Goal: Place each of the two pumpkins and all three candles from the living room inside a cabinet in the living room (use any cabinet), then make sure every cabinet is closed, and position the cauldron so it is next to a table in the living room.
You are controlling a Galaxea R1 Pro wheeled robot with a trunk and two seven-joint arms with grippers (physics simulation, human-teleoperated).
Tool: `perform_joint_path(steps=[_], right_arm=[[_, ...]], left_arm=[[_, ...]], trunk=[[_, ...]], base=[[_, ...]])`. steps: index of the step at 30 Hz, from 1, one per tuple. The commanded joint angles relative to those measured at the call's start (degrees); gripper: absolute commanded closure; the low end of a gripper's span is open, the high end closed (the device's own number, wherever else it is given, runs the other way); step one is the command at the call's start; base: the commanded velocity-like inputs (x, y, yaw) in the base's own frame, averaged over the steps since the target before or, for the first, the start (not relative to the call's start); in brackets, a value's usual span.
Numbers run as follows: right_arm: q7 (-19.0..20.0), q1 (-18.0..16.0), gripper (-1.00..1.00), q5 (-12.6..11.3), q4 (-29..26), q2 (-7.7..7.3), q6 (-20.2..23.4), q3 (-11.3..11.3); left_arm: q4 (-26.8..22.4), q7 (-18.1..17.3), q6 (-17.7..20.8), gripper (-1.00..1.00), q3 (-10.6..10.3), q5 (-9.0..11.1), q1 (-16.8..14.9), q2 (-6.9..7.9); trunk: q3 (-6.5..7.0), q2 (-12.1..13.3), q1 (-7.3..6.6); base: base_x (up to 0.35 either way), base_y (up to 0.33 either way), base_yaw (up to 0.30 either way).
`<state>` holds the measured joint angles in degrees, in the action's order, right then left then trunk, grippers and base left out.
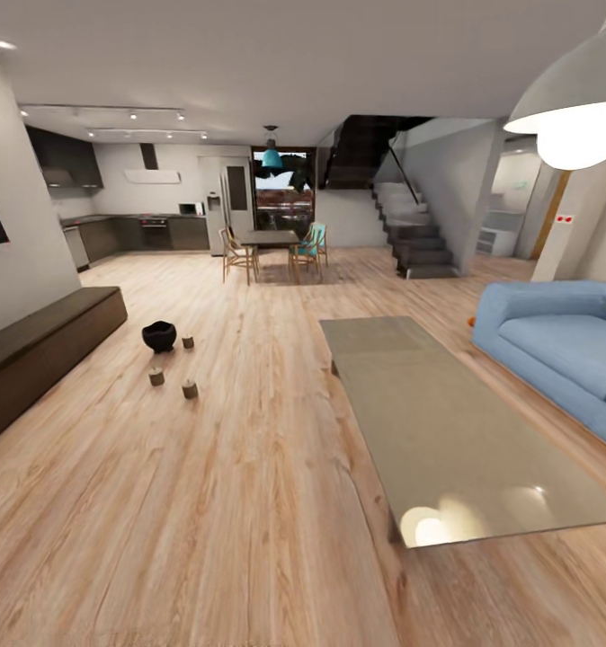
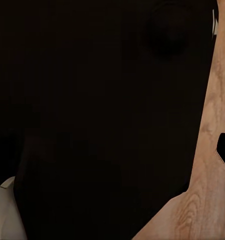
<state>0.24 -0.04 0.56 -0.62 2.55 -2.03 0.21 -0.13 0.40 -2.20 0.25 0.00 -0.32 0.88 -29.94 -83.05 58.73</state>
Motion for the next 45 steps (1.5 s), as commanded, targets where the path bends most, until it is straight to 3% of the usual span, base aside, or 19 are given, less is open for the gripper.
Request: perform_joint_path(steps=[1,45], right_arm=[[0.0,0.0,-1.0,0.1,0.0,0.0,-0.2,0.0],[0.0,0.0,-1.0,0.1,0.0,0.0,-0.2,0.0]], left_arm=[[0.0,0.0,-0.2,-1.0,0.0,0.0,0.0,0.0],[0.0,0.0,-0.2,-1.0,0.0,0.0,0.0,0.0]], trunk=[[-0.08,0.0,0.0],[-1.38,0.0,0.0]], base=[[0.0,0.0,0.288],[0.0,0.0,0.284]])
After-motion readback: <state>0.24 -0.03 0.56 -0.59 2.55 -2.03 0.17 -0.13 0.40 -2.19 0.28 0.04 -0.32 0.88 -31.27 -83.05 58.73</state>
